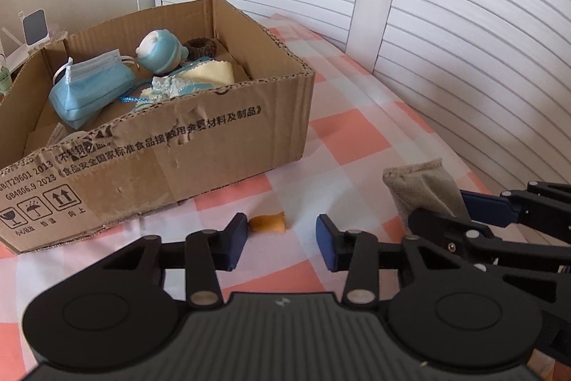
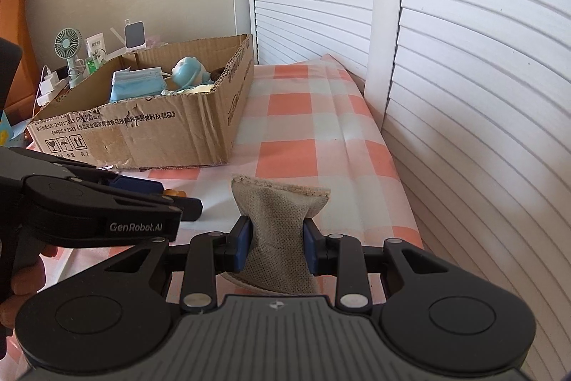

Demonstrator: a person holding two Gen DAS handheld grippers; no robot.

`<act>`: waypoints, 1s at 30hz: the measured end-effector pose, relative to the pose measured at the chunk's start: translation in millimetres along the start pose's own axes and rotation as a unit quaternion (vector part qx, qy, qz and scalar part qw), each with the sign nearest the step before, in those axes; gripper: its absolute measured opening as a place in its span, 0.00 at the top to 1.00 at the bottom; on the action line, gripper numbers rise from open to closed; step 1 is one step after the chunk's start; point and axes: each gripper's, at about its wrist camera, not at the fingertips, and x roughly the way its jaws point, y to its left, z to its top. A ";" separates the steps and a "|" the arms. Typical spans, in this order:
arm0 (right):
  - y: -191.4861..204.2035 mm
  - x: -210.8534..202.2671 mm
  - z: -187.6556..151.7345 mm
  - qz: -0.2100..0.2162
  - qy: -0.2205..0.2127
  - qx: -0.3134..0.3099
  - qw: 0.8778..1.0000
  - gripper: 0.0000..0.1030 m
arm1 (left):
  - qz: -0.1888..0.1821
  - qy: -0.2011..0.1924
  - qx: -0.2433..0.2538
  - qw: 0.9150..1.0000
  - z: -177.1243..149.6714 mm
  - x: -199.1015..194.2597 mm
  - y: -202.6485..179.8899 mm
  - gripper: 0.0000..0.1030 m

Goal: Organize soft objects
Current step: 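Lift the grey pouch with the right tool while the left tool approaches the orange piece, then carry the grey pouch into the box and open the right tool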

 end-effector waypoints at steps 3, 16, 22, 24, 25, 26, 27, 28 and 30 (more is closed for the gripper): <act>-0.3 0.2 -0.4 0.003 -0.001 -0.001 1.000 0.66 | 0.008 -0.005 0.000 1.000 0.1 1.2 0.0 0.79; -0.8 -6.0 1.1 -0.001 -0.001 -0.005 1.000 0.66 | 0.010 -0.011 0.028 1.000 -0.3 -4.6 -1.8 0.81; 3.1 -15.4 8.1 -0.001 -0.008 -0.018 1.000 0.66 | -0.004 -0.015 0.064 0.998 5.2 -25.0 0.8 0.81; 5.0 -19.5 11.7 -0.001 -0.014 -0.025 1.000 0.66 | -0.010 -0.016 0.075 0.997 8.3 -34.7 3.2 0.81; 6.2 -22.1 13.7 0.001 -0.018 -0.029 0.999 0.66 | -0.013 -0.017 0.079 0.997 10.3 -40.5 5.2 0.81; 7.6 -24.4 16.2 0.002 -0.022 -0.032 0.999 0.66 | -0.016 -0.018 0.083 0.996 12.6 -46.0 7.3 0.81; 8.6 -26.1 18.1 0.004 -0.024 -0.033 0.999 0.66 | -0.016 -0.022 0.085 0.996 15.4 -51.5 9.4 0.81; 9.9 -28.2 20.3 0.007 -0.027 -0.034 0.999 0.66 | -0.015 -0.026 0.087 0.996 18.0 -56.7 11.4 0.81; 12.2 -31.5 24.2 0.015 -0.032 -0.034 0.999 0.66 | -0.013 -0.037 0.089 0.995 24.9 -68.3 17.2 0.81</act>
